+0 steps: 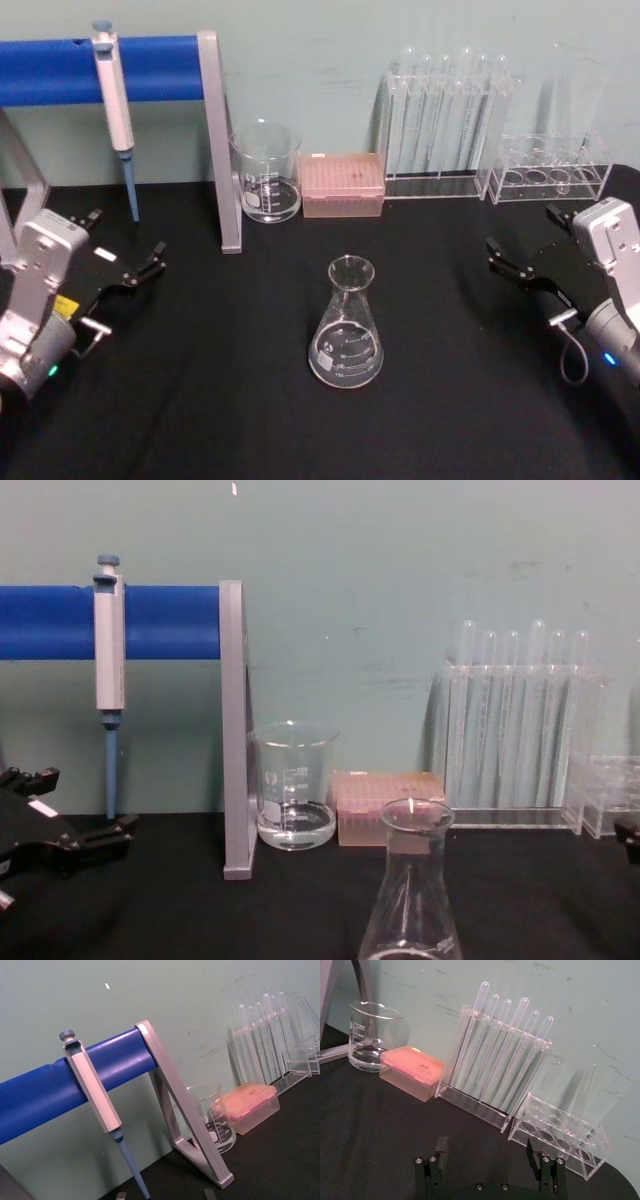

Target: Grasp the erlenmeyer flask with one hand, shake it three times, then place it back.

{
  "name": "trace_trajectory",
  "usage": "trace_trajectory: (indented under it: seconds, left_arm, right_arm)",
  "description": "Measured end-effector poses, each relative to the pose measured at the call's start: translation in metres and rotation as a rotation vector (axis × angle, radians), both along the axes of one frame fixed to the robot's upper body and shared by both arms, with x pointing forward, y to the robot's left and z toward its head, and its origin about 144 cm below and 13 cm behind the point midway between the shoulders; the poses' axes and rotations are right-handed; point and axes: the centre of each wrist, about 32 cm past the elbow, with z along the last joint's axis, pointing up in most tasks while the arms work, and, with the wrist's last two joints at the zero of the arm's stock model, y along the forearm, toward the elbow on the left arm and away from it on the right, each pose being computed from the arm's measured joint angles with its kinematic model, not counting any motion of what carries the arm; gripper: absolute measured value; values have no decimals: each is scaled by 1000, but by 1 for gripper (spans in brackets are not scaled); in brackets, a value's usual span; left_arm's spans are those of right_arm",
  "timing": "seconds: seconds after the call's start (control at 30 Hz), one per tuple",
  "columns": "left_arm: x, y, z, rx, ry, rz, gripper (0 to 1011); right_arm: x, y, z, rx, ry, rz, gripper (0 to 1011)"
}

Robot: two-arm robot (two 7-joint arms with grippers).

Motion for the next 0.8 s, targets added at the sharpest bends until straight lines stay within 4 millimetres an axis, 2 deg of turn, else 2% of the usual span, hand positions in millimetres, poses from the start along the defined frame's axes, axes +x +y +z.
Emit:
trace_trajectory:
  seconds: [0.47, 0.8]
  left_arm:
    - [0, 0, 0, 0, 0, 0, 1001]
    - [0, 0, 0, 0, 0, 0, 1001]
  right_arm:
    - [-2, -7, 3, 36, 0, 30, 1000]
    - [-12, -15, 14, 69, 23, 82, 1000]
